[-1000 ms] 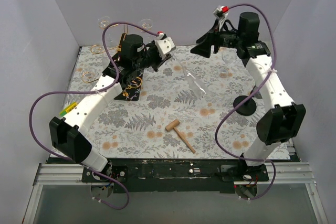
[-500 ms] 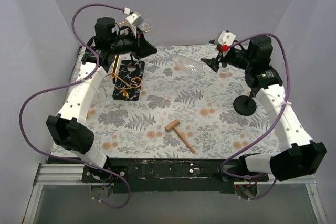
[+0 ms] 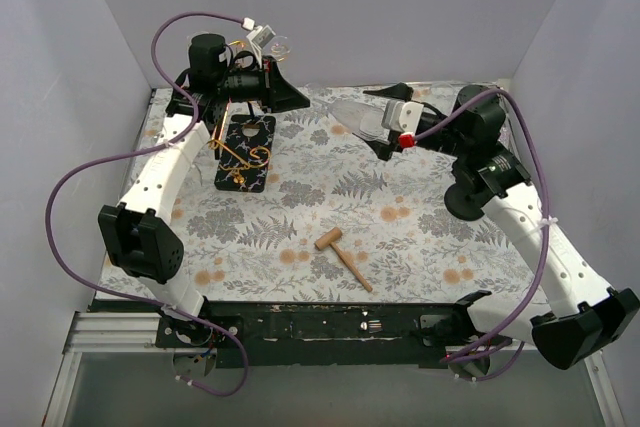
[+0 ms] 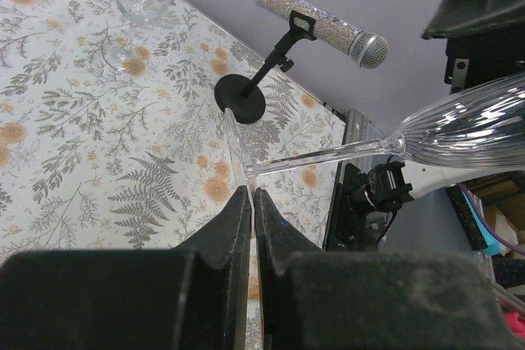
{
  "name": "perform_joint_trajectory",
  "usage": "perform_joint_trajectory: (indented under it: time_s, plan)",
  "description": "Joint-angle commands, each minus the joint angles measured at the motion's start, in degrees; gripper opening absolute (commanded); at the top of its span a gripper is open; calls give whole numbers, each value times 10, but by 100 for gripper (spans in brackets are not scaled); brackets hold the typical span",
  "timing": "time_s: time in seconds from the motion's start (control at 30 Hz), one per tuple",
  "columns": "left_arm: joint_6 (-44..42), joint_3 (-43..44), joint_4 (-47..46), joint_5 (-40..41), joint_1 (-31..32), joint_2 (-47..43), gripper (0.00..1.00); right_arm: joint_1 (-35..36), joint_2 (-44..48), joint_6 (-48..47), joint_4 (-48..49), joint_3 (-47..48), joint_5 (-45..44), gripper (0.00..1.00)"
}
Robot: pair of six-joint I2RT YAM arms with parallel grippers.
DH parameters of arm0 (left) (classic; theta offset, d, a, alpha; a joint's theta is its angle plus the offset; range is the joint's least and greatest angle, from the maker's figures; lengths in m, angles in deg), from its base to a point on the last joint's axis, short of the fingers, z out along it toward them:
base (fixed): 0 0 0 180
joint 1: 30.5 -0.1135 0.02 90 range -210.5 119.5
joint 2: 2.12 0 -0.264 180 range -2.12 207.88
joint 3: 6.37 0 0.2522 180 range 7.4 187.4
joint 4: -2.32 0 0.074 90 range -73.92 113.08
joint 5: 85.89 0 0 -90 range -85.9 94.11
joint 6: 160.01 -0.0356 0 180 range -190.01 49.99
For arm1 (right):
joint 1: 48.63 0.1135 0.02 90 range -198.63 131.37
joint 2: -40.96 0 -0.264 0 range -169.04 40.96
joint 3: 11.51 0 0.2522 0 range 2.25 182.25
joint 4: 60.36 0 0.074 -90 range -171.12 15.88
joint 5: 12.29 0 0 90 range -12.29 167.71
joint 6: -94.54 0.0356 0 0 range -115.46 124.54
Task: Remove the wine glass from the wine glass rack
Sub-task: Place the wine glass at the center of the board.
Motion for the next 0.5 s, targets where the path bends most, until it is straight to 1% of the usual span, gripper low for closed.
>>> perform_joint_trajectory:
  time_s: [0.0, 0.13, 0.2, 0.43, 0.47]
  plan:
    - [34, -16, -27, -30, -2, -7, 0, 36, 27, -6, 49, 6, -7, 81]
    - [56, -20, -51, -43, -3, 0, 0, 47, 29, 28, 46, 22, -6, 80]
    - [71, -23, -69, -51, -2, 3, 0, 48, 25, 41, 23, 34, -6, 78]
    - [78, -27, -80, -65, -2, 6, 0, 50, 19, 85, 39, 49, -13, 70]
    - [79, -28, -80, -65, -2, 5, 0, 51, 19, 89, 56, 53, -13, 70]
